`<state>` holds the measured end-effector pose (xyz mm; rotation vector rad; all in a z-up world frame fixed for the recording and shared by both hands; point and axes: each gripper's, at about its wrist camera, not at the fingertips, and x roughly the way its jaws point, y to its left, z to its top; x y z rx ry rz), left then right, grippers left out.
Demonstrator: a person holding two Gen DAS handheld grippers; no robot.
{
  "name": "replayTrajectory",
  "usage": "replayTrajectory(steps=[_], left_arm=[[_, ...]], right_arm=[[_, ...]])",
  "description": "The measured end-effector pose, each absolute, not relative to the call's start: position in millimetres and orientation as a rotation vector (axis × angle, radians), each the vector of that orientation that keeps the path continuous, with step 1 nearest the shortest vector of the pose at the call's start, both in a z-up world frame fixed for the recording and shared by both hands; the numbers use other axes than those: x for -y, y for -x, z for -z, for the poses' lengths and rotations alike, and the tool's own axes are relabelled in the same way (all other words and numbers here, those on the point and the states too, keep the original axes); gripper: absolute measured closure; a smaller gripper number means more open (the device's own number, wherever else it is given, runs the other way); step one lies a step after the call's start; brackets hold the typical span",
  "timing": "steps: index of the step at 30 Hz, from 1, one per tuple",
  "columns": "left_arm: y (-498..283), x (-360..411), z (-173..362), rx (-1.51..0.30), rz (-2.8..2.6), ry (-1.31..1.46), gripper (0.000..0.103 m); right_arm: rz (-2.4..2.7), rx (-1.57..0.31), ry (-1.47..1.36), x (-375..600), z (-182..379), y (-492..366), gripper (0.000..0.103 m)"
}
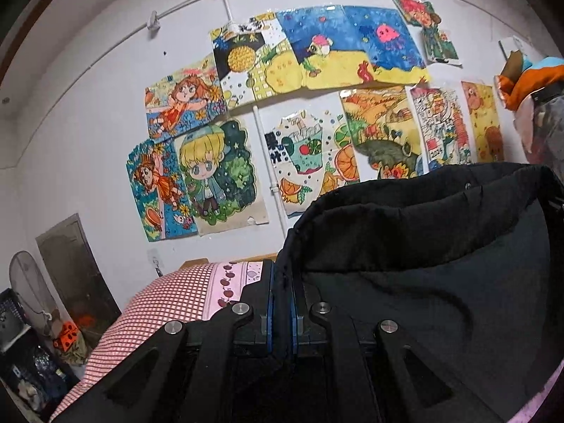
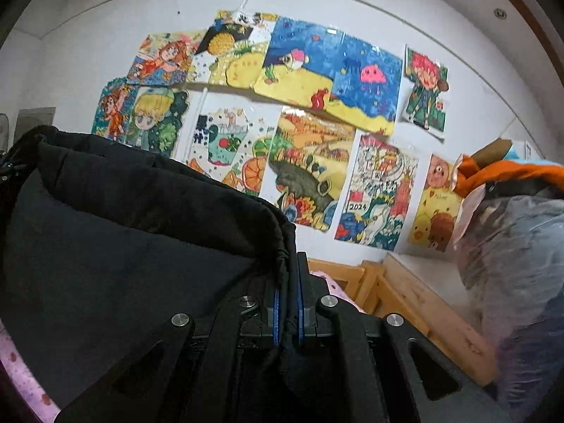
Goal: Fold large clothes
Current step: 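Lift the folded jacket with both grippers and carry it along the bed, then lower the folded jacket onto the bed with both grippers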
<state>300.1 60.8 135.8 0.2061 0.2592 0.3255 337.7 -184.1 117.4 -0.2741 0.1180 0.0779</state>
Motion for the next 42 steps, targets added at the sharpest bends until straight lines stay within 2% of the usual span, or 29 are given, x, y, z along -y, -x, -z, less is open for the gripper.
replayTrajectory(steps=[8, 24, 32, 35, 37, 38, 39, 40, 41, 42], left_arm=[[-344, -63, -113, -0.305, -0.351, -0.205, 0.096], [-421, -75, -51, -0.519, -0.347, -0.123, 0.093], [-434, -78, -31, -0.572, -0.317, -0.104, 0.091], [-432, -77, -31, -0.566, -0.297, -0.101, 0.081], [-429, -76, -33, -0.559, -0.310, -0.103, 0.067], [-427, -76, -34, -0.550, -0.310, -0.100, 0.049], [-423, -77, -37, -0.533, -0.312, -0.097, 0.026], [-420, -77, -40, -0.515, -0.319, -0.093, 0.017], [-414, -77, -44, -0.484, -0.323, -0.084, 0.009], [-409, -78, -47, -0.464, -0.319, -0.077, 0.009]], right_arm=[[-0.070, -0.151, 0.306, 175, -91, -377, 0.097], [-0.060, -0.311, 0.347, 157, -31, -448, 0.096], [-0.108, -0.400, 0.338, 154, -10, -470, 0.093], [-0.115, -0.430, 0.306, 159, -4, -476, 0.084], [-0.109, -0.438, 0.274, 165, -3, -477, 0.067], [-0.106, -0.442, 0.244, 171, -4, -478, 0.063], [-0.104, -0.443, 0.221, 175, -5, -478, 0.052], [-0.103, -0.440, 0.197, 180, -6, -477, 0.042], [-0.103, -0.430, 0.168, 186, -9, -474, 0.038], [-0.103, -0.420, 0.156, 189, -10, -472, 0.032]])
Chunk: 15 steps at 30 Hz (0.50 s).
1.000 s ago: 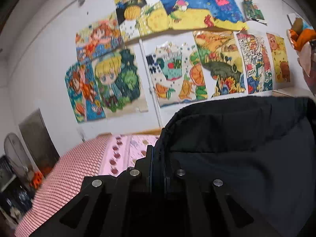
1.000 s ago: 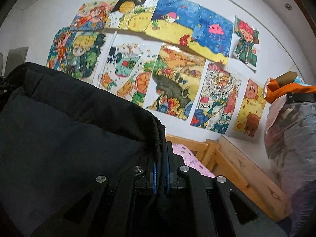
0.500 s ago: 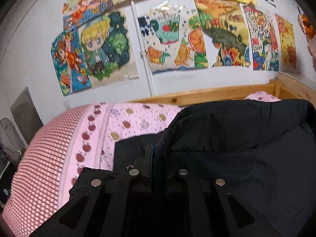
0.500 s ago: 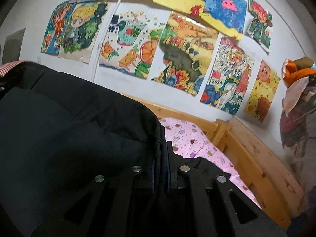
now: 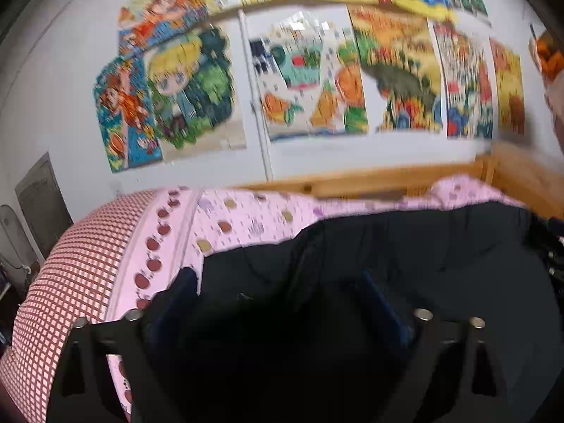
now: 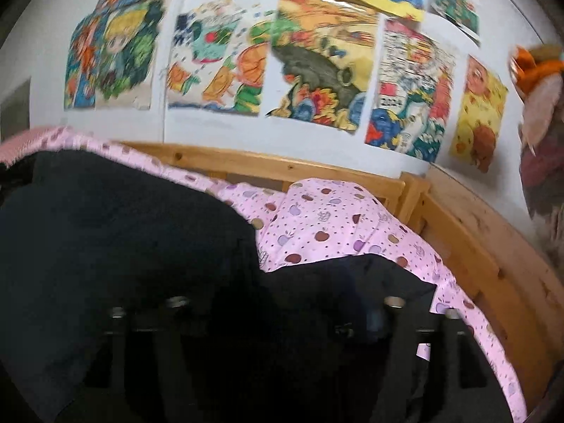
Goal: Fold large clothes
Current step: 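Lower the folded jacket onto the bed with both grippers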
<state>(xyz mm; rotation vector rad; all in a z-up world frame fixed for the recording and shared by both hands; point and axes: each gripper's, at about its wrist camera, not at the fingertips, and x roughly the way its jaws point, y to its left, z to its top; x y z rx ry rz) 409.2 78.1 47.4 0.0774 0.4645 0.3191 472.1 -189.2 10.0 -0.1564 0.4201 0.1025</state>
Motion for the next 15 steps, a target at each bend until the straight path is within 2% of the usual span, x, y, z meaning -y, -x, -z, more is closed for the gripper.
replayTrajectory(steps=[7, 12, 15], left_arm=[[-375, -85, -60, -0.426, -0.265, -0.031, 0.008], [-335, -81, -56, -0.393, -0.153, -0.036, 0.004], [-318, -74, -46, -0.418, -0.065, -0.043, 0.003]], right_arm=[[-0.148, -0.315, 0.160, 193, -29, -426, 0.012], [-0.238, -0.296, 0.166, 195, -33, -383, 0.009], [-0.322, -0.351, 0.142, 197, -25, -369, 0.008]])
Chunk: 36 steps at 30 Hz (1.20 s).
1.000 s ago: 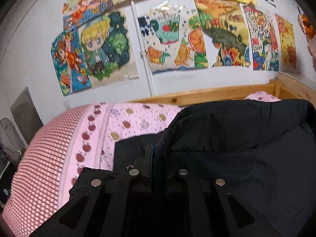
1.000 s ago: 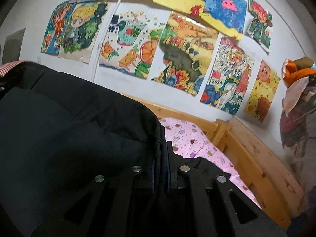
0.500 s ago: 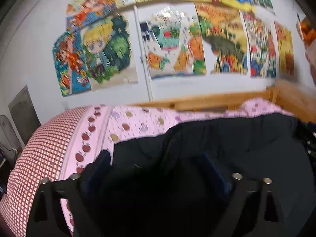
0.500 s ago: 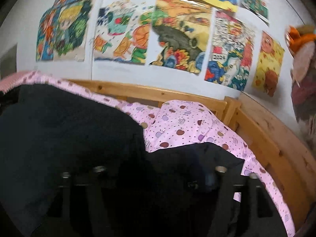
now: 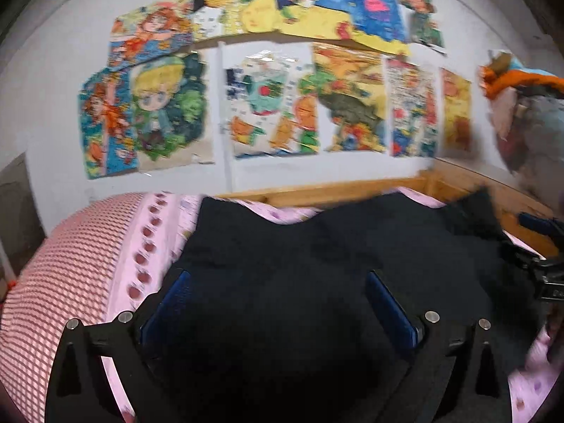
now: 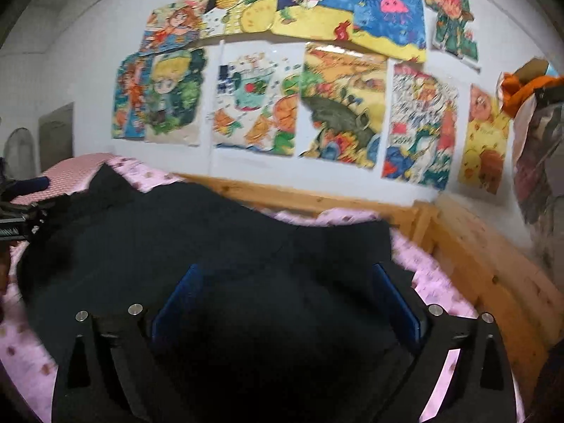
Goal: Fold large clothes
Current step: 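Lower the folded jacket onto the bed with both grippers, then press and smooth the folded jacket with both grippers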
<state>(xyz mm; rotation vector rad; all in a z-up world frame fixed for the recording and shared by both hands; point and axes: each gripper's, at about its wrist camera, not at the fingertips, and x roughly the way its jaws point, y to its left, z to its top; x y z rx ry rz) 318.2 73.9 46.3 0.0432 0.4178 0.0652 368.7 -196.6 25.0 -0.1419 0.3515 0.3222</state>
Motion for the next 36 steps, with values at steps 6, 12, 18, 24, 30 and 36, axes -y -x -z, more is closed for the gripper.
replayTrajectory(steps=[6, 12, 18, 24, 30, 36], left_arm=[[-314, -54, -16, -0.547, 0.088, -0.078, 0.003], [-333, -48, -7, -0.567, 0.077, -0.096, 0.000], [-365, -61, -10, -0.574, 0.028, -0.025, 0.000], [-397, -73, -13, -0.595, -0.047, 0.028, 0.000], [-424, -85, -6, -0.658, -0.134, 0.074, 0.000], [-446, -77, 6, -0.724, -0.160, -0.015, 0.000]], right_arm=[[-0.455, -0.511, 0.154, 190, 11, -367, 0.008], [-0.480, -0.541, 0.105, 184, 20, -390, 0.008], [-0.472, -0.548, 0.095, 169, 17, -417, 0.007], [-0.451, -0.557, 0.056, 165, 7, -448, 0.007], [-0.410, -0.619, 0.020, 164, 15, -478, 0.007], [-0.397, -0.708, 0.013, 160, 36, -499, 0.002]])
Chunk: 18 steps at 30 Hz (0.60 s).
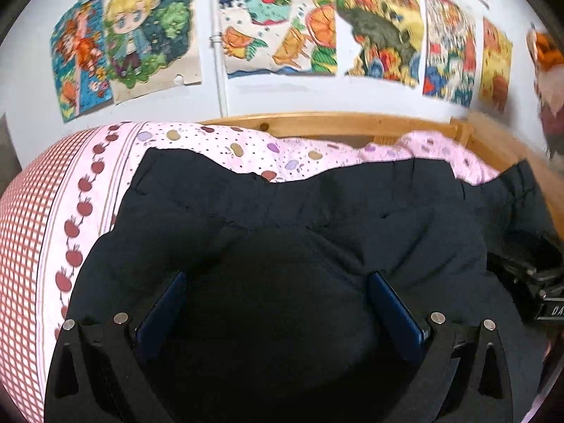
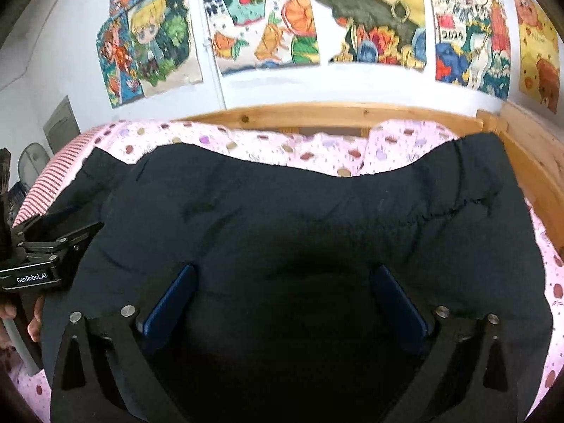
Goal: Fold large clothes
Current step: 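Press and smooth the folded jacket with both grippers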
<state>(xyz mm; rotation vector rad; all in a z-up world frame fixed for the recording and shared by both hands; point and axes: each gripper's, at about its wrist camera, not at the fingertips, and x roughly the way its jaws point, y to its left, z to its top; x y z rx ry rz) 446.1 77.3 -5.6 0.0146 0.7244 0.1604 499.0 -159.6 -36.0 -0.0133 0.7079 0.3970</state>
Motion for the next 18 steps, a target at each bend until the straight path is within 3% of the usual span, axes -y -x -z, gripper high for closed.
replayTrajectory(steps=[18], left_arm=[[-458, -68, 28, -0.649, -0.144, -0.073, 0.000]], right_arm=[[-0.411, -0.717, -0.049, 160, 65, -515, 0.001]])
